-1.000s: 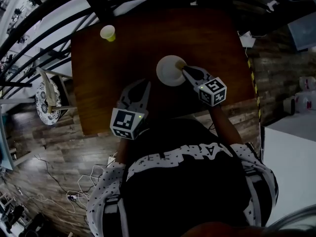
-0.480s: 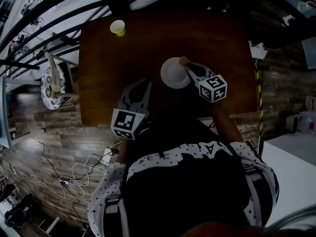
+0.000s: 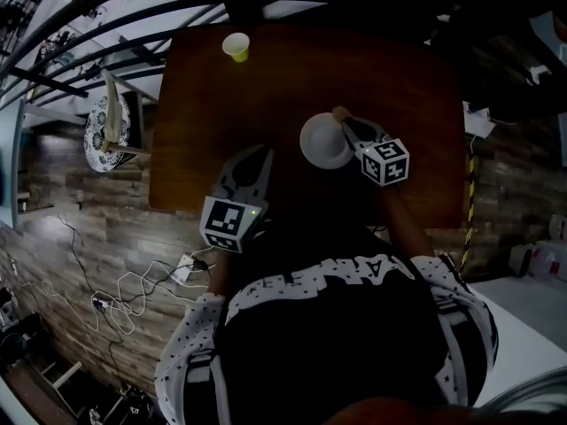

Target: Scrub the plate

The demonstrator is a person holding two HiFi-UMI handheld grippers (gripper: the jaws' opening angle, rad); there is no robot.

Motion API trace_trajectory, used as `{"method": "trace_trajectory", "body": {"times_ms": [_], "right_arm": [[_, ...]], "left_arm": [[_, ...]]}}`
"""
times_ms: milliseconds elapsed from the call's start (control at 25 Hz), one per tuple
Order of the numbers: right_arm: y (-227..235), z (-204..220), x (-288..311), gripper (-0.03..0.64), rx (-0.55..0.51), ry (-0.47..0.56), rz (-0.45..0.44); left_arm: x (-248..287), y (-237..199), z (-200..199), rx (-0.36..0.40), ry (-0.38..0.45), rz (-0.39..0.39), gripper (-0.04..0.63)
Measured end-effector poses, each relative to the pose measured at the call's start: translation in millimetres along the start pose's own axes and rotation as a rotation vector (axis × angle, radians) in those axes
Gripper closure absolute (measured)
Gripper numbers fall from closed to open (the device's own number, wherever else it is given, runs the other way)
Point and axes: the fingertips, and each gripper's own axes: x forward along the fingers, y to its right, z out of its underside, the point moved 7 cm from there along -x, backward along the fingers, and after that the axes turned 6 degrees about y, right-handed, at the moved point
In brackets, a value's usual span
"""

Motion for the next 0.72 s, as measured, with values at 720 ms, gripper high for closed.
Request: {"method": "trace_trajectory", "body": {"times_ms": [720], "right_arm": [[-9,10,18,0.568,-0.058,-0.085,-0.072]], "left_arm": [[-9,3,0,0.021,-0.015,-0.061,0.580]]}}
